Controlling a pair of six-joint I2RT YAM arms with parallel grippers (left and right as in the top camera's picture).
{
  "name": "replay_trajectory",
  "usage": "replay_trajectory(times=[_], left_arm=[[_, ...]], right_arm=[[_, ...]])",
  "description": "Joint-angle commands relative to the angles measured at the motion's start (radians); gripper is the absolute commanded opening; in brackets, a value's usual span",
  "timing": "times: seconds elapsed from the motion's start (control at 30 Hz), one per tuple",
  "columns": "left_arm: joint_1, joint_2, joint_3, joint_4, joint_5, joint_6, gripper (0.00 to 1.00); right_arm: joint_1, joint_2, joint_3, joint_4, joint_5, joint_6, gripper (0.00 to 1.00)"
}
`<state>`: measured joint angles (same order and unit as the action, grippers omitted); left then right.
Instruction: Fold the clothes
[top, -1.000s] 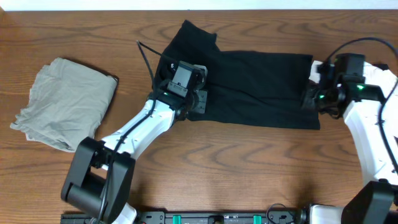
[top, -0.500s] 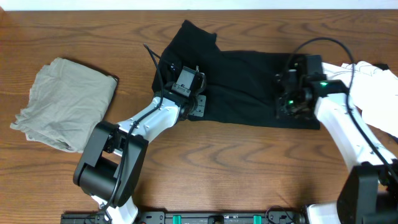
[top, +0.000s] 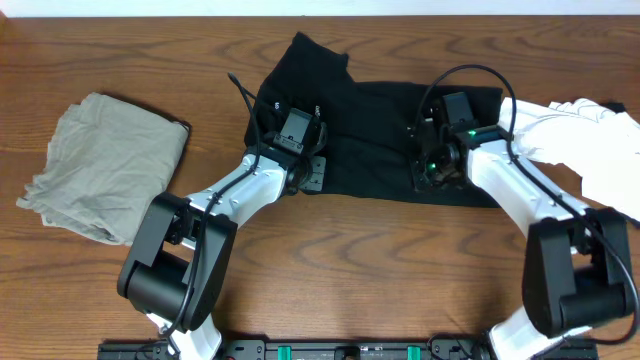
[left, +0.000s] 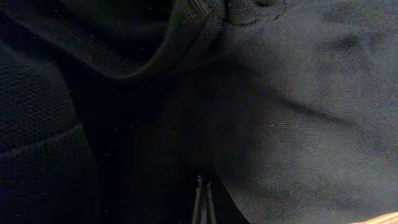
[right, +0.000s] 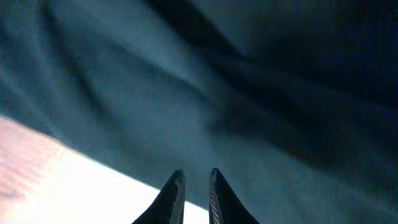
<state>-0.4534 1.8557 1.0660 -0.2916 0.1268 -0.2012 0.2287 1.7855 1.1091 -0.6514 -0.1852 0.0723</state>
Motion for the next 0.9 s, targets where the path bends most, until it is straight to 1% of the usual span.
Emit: replay_trajectory(times=[0.0, 0.2, 0.4, 0.53, 0.67, 0.77, 0.87], left_arm=[[0.003, 0.015, -0.015, -0.011, -0.011, 0.013, 0.06], [0.003, 0.015, -0.015, -0.014, -0.011, 0.005, 0.05], [0.003, 0.015, -0.017, -0.015, -0.011, 0.001, 0.06], [0.003, 0.015, -0.02, -0.014, -0.011, -0.002, 0.06], [0.003, 0.015, -0.024, -0.014, -0.011, -0.002, 0.06], [0.003, 0.015, -0.029, -0.006, -0.011, -0.002, 0.06], [0.003, 0.015, -0.031, -0.002, -0.013, -0.002, 0.06]], right_arm=[[0.008, 0.043, -0.008, 0.03, 0.002, 0.046, 0.13], [0.008, 0.122, -0.008, 0.069, 0.009, 0.049, 0.13], [0.005, 0.144, -0.008, 0.13, 0.182, 0.161, 0.13], [-0.005, 0.142, -0.001, 0.243, 0.185, 0.161, 0.2], [-0.015, 0.142, 0.004, 0.311, 0.185, 0.175, 0.22], [-0.017, 0.143, 0.004, 0.295, 0.17, 0.182, 0.22], [-0.015, 0.143, 0.004, 0.216, 0.171, 0.181, 0.22]])
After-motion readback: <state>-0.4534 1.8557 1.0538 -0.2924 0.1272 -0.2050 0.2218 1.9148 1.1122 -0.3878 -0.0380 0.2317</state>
